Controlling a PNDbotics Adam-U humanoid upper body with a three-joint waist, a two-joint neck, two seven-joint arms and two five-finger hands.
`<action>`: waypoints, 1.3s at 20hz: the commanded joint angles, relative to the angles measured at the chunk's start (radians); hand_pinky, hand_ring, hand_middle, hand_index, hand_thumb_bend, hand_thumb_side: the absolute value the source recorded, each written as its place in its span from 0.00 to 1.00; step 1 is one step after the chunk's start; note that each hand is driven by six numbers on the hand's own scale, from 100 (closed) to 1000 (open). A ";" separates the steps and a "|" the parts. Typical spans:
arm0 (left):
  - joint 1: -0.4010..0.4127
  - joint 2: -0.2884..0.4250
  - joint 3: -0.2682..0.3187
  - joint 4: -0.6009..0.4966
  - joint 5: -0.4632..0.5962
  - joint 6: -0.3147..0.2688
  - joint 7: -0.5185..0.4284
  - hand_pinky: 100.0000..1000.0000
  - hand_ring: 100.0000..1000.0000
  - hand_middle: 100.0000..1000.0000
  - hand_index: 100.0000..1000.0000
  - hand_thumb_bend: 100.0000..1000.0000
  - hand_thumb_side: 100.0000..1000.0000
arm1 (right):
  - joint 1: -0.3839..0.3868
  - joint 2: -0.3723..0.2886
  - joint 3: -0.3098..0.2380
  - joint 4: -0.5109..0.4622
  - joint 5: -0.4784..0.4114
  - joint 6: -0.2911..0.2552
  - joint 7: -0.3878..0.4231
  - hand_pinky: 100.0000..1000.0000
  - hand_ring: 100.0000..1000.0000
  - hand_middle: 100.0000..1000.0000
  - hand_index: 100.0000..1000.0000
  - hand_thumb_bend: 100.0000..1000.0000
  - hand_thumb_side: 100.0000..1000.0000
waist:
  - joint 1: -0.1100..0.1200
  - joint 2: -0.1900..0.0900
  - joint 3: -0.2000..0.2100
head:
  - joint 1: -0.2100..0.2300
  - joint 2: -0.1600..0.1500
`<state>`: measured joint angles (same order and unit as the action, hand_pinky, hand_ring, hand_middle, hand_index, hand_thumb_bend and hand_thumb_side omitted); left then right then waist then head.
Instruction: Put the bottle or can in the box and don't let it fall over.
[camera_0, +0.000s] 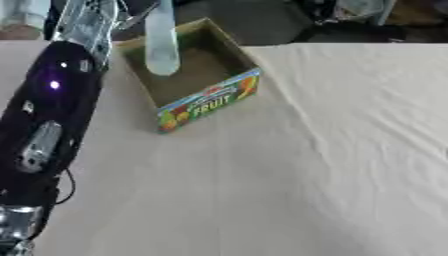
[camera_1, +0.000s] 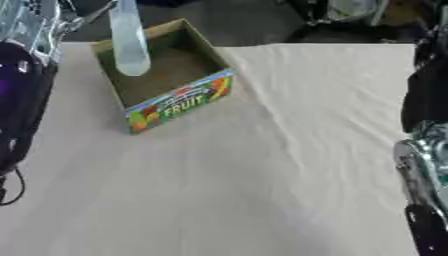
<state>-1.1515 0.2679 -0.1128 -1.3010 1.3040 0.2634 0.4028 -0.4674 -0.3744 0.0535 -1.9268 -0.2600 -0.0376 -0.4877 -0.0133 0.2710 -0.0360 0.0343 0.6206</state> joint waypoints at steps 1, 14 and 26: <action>-0.042 0.010 0.018 0.027 -0.025 -0.004 -0.034 0.00 0.00 0.00 0.97 0.64 1.00 | -0.020 -0.010 0.003 -0.025 -0.006 0.002 0.008 1.00 0.94 0.92 0.87 0.00 0.72 | 0.001 -0.013 -0.006 | 0.016 -0.019; -0.026 0.004 0.036 0.138 -0.047 0.007 -0.078 0.00 0.00 0.00 0.96 0.65 1.00 | -0.049 -0.001 0.013 -0.038 -0.018 0.007 0.019 1.00 0.94 0.93 0.87 0.00 0.73 | -0.006 0.019 -0.033 | 0.032 -0.052; 0.071 0.002 0.047 0.214 -0.065 0.038 -0.069 0.00 0.00 0.00 0.96 0.67 1.00 | -0.034 -0.004 0.008 -0.029 -0.016 0.007 0.012 1.00 0.94 0.93 0.87 0.00 0.73 | -0.017 0.002 -0.008 | 0.006 -0.028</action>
<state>-1.0636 0.2615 -0.0759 -1.0788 1.2439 0.2970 0.3316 -0.4924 -0.3642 0.0685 -1.9439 -0.2717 -0.0300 -0.4712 -0.0295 0.3031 -0.0426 0.0452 0.5911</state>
